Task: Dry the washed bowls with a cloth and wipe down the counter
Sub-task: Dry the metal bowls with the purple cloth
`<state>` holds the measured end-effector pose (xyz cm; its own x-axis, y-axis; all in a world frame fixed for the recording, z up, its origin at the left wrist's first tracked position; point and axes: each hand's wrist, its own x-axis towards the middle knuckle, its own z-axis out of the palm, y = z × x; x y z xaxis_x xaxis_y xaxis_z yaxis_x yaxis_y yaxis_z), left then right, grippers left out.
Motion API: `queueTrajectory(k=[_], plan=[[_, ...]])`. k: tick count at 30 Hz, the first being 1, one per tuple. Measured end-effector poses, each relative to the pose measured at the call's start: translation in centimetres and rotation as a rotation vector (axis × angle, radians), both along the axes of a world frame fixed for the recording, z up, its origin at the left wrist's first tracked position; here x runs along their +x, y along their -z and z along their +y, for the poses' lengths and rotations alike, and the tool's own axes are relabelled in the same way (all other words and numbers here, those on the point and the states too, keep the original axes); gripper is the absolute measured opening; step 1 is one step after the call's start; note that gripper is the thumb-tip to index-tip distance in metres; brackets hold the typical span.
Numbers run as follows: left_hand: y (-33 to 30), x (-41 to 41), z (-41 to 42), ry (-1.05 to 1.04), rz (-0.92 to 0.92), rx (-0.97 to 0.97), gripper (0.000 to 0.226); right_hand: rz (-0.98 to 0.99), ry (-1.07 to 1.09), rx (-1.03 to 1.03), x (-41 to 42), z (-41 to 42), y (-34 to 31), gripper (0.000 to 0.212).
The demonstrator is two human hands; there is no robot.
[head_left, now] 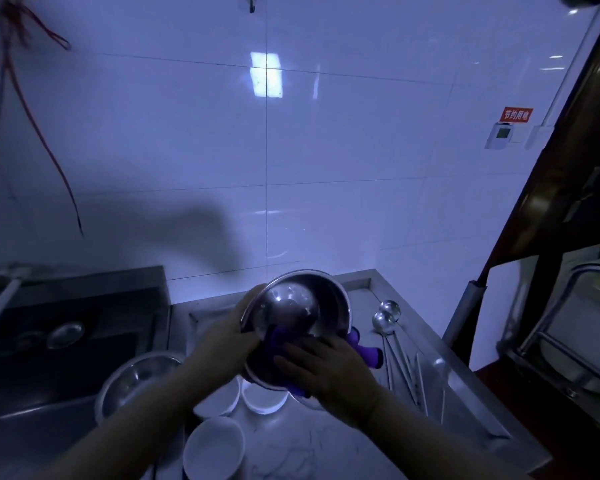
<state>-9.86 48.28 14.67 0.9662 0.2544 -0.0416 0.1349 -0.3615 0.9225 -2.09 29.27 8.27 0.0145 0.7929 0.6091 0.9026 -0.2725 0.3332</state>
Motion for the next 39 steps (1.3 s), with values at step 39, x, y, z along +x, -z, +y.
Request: queueTrajectory(k=[39], plan=[[0.6, -2.0, 2.1, -0.139, -0.231, -0.035, 0.069, 0.053, -0.030, 0.000, -0.9, 3.7, 0.3, 0.031]])
